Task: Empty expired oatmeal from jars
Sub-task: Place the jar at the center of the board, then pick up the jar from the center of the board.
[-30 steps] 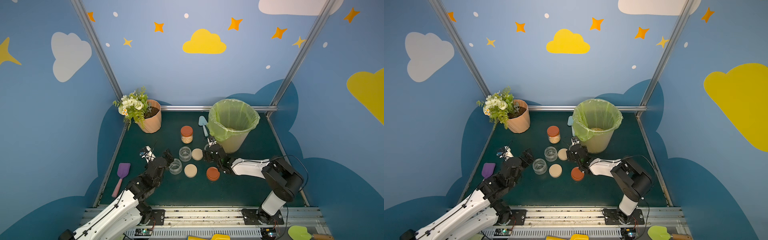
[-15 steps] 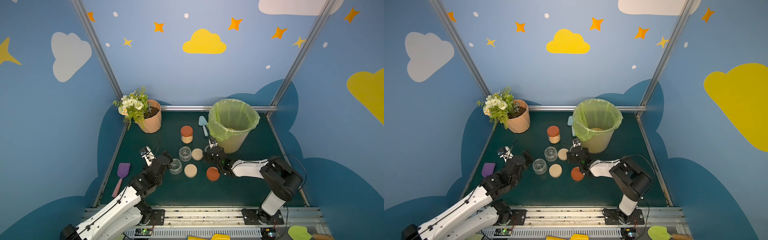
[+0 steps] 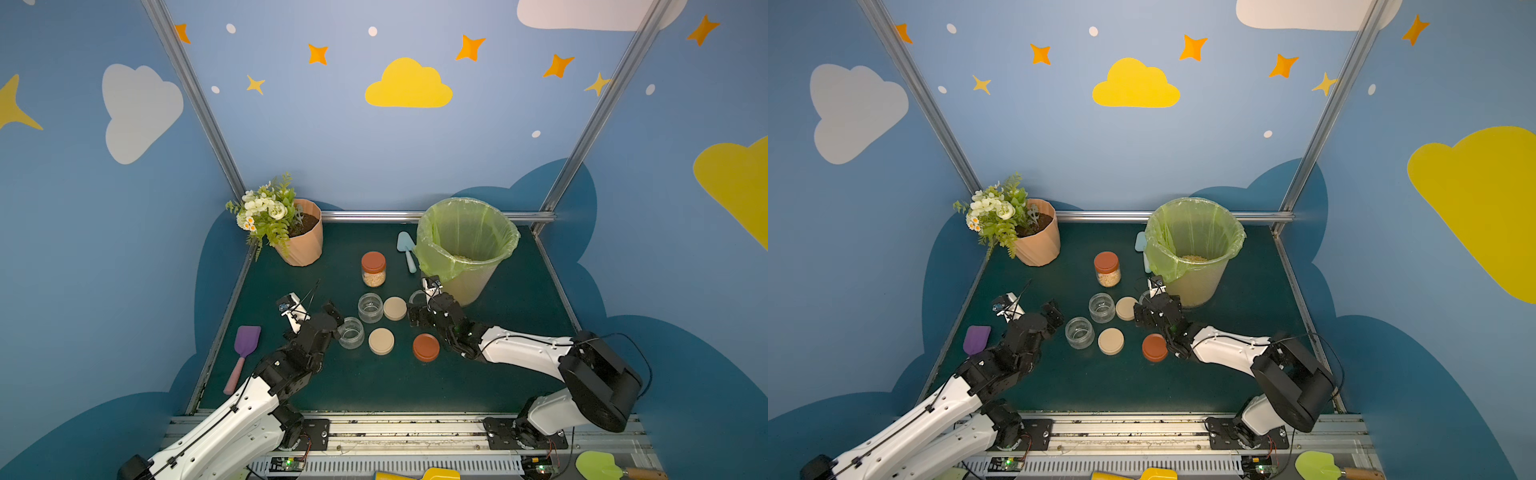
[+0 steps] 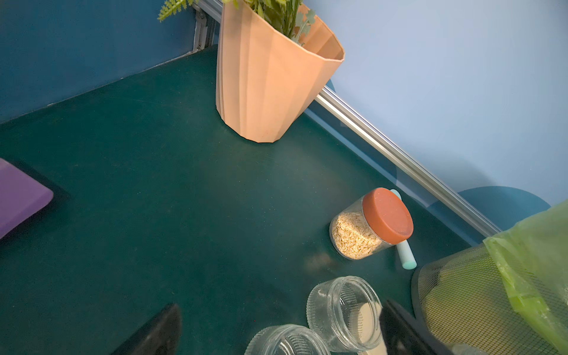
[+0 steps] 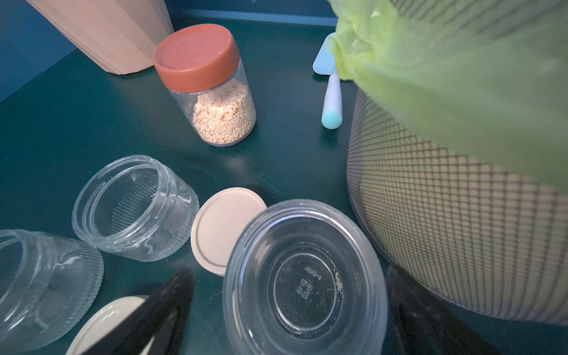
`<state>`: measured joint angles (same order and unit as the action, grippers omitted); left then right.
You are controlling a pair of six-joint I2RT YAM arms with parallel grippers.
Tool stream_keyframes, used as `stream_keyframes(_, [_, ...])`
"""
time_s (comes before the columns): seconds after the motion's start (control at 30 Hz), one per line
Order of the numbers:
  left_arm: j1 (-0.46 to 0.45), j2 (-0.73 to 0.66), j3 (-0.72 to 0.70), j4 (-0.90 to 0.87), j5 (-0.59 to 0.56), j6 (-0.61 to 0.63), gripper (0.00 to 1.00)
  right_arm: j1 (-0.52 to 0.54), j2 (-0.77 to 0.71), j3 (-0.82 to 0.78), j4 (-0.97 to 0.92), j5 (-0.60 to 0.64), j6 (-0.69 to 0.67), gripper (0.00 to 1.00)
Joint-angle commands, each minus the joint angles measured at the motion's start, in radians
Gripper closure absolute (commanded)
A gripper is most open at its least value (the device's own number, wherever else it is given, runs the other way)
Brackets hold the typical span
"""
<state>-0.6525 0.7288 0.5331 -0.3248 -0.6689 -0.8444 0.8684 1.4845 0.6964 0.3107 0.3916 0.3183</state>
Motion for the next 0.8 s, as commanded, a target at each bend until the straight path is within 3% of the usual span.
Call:
stream_keyframes(0.0, [0.002, -0.012, -0.013, 0.012, -0.026, 0.022, 0.0, 0.018, -0.039, -0.018, -0.042, 0.001, 0.01, 0.03])
stream_keyframes(0.2, [0.003, -0.008, -0.005, -0.002, -0.03, 0.034, 0.0, 0.064, -0.051, 0.031, -0.088, 0.025, -0.025, 0.03])
stream_keyframes(0.5, [0.002, -0.01, 0.016, -0.045, -0.051, 0.061, 0.0, 0.097, 0.093, 0.27, -0.18, 0.038, -0.069, 0.03])
stream_keyframes(0.77, [0.002, -0.018, 0.008, -0.017, -0.06, 0.118, 0.0, 0.092, 0.157, 0.311, -0.155, 0.033, -0.09, 0.02])
